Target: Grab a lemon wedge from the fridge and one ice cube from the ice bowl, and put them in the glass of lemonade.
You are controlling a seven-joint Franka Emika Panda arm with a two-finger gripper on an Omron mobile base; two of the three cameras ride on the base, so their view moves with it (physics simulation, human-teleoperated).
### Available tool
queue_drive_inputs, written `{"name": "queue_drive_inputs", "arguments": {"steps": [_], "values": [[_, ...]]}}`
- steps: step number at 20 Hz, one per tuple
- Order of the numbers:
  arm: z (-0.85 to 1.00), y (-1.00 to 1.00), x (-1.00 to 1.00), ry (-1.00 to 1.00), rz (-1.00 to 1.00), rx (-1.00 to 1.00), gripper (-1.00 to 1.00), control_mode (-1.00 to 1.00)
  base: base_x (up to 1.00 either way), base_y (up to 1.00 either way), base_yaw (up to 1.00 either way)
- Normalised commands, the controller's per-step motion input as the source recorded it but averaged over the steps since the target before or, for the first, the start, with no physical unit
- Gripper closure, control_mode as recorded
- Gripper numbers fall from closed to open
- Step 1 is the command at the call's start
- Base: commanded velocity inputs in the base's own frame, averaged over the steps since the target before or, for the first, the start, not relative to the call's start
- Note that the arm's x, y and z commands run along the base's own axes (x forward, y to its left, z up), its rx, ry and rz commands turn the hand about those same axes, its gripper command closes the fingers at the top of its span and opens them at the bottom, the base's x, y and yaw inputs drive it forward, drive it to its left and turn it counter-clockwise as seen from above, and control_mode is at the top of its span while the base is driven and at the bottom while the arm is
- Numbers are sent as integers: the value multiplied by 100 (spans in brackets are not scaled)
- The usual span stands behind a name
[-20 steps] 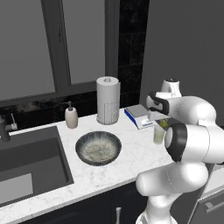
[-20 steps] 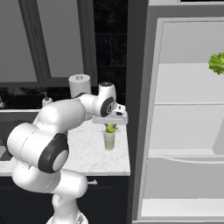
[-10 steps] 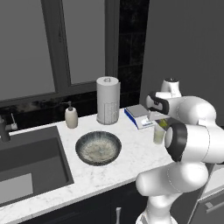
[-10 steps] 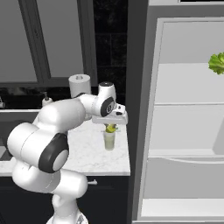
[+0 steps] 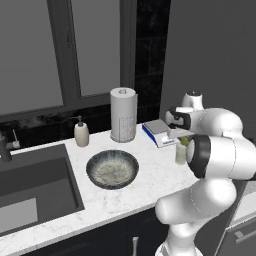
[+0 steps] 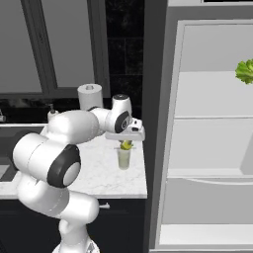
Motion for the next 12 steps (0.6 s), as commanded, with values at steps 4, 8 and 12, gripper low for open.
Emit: {"name": "queue_drive_inputs", "arguments": {"steps": [4, 8, 12], "values": [[0, 0, -44, -18, 0, 0, 100, -100, 0, 0, 0], [0, 0, -16, -6, 0, 0, 100, -100, 0, 0, 0], [-6, 0, 0, 0, 0, 0, 100, -100, 0, 0, 0]]}}
